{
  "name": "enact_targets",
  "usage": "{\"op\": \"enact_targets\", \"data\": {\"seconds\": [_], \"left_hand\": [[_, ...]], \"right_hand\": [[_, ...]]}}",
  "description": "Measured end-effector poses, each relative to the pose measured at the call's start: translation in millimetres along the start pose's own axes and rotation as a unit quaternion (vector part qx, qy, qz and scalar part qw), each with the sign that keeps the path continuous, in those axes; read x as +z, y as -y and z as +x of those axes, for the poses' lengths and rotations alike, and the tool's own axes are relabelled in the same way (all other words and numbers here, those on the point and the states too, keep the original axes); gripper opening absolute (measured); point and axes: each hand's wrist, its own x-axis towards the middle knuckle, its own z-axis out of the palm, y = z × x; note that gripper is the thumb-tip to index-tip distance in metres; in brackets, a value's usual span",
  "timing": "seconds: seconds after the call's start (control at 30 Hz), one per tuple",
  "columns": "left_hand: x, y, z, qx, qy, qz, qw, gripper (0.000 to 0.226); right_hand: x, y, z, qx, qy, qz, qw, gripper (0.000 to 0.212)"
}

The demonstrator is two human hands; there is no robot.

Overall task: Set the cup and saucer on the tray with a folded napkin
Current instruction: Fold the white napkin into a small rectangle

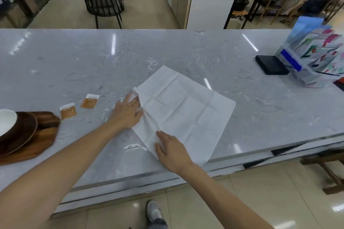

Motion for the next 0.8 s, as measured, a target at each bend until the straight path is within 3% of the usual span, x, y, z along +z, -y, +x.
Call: {"op": "enact_targets", "data": {"seconds": [0.23, 0.43, 0.57, 0.63, 0.7, 0.8], "left_hand": [[-10.8, 10.1, 52.7, -0.031, 0.008, -0.033, 0.999, 0.062], [-17.3, 9.5, 56.8, -0.029, -0.011, -0.062, 0.998, 0.062], [-4.1, -11.8, -1.0, -0.043, -0.081, -0.135, 0.987, 0.057], [16.2, -66.8, -74.5, -0.098, -0.171, -0.158, 0.968, 0.055], [27.1, -90.2, -112.5, -0.059, -0.218, -0.171, 0.959, 0.051], [42.4, -148.4, -160.7, -0.020, -0.224, -0.151, 0.963, 0.048]], "right_hand": [[-2.3, 5.2, 54.3, -0.037, 0.134, 0.083, 0.987, 0.064], [-6.1, 6.9, 85.7, -0.053, 0.162, 0.113, 0.979, 0.060], [-27.6, -13.6, 78.5, -0.084, 0.142, 0.131, 0.978, 0.047], [-62.8, -47.6, 49.6, -0.181, 0.174, 0.067, 0.966, 0.038], [-81.7, -77.1, 46.2, -0.209, 0.143, 0.019, 0.967, 0.032], [-129.8, -125.5, 44.9, -0.219, 0.092, -0.046, 0.970, 0.025]]}}
